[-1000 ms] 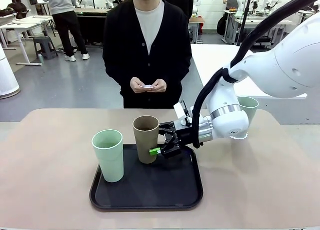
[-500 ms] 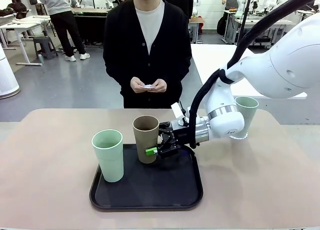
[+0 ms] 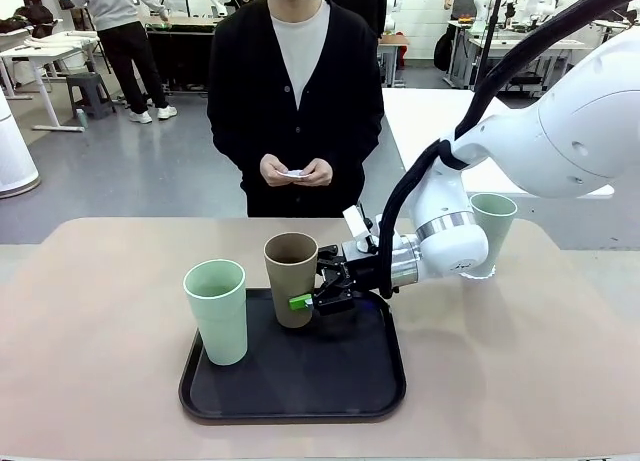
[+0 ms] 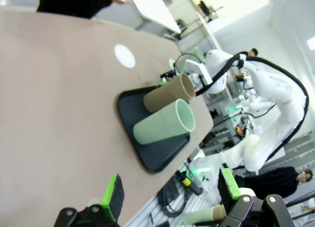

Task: Place coasters on the table and set cups on them.
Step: Take one Reusable plastic cup from the Flat Tray and place it on a coaster set by the human.

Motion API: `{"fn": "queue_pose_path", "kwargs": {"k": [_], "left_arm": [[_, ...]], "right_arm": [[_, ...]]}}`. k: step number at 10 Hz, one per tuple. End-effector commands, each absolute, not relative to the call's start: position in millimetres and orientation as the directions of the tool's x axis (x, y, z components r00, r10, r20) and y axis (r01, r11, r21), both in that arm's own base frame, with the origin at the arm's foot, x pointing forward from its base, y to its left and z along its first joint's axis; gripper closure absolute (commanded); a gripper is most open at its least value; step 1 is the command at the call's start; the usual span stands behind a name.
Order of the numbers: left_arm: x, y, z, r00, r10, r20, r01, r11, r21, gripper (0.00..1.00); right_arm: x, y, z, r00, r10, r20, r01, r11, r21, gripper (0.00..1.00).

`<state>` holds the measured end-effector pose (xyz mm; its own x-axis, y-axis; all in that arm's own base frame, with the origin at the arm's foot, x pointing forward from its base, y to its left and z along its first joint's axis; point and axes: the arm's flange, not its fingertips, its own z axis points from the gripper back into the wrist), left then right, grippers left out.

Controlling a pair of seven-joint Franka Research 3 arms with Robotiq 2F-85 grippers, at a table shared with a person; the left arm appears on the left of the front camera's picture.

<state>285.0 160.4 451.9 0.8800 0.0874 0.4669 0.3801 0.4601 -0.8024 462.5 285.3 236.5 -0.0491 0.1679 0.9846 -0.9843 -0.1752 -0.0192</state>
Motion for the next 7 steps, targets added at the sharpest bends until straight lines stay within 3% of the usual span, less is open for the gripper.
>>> {"fn": "queue_pose_path", "kwargs": {"k": [1, 4, 7], "left_arm": [[284.1, 161.2, 452.2, 0.874, 0.086, 0.478, 0.392, 0.455, -0.799, 0.00], [284.1, 161.2, 452.2, 0.874, 0.086, 0.478, 0.392, 0.455, -0.799, 0.00], [284.1, 161.2, 452.2, 0.874, 0.086, 0.478, 0.392, 0.455, -0.799, 0.00]], "right_arm": [[460.1, 289.8, 246.7, -0.034, 0.149, 0.988, -0.992, -0.123, -0.016, 1.00], [454.2, 294.2, 312.0, -0.011, 0.192, 0.981, -0.996, -0.087, 0.006, 1.00], [481.1, 301.9, 361.2, -0.008, 0.202, 0.979, -0.999, -0.053, 0.003, 1.00]]}}
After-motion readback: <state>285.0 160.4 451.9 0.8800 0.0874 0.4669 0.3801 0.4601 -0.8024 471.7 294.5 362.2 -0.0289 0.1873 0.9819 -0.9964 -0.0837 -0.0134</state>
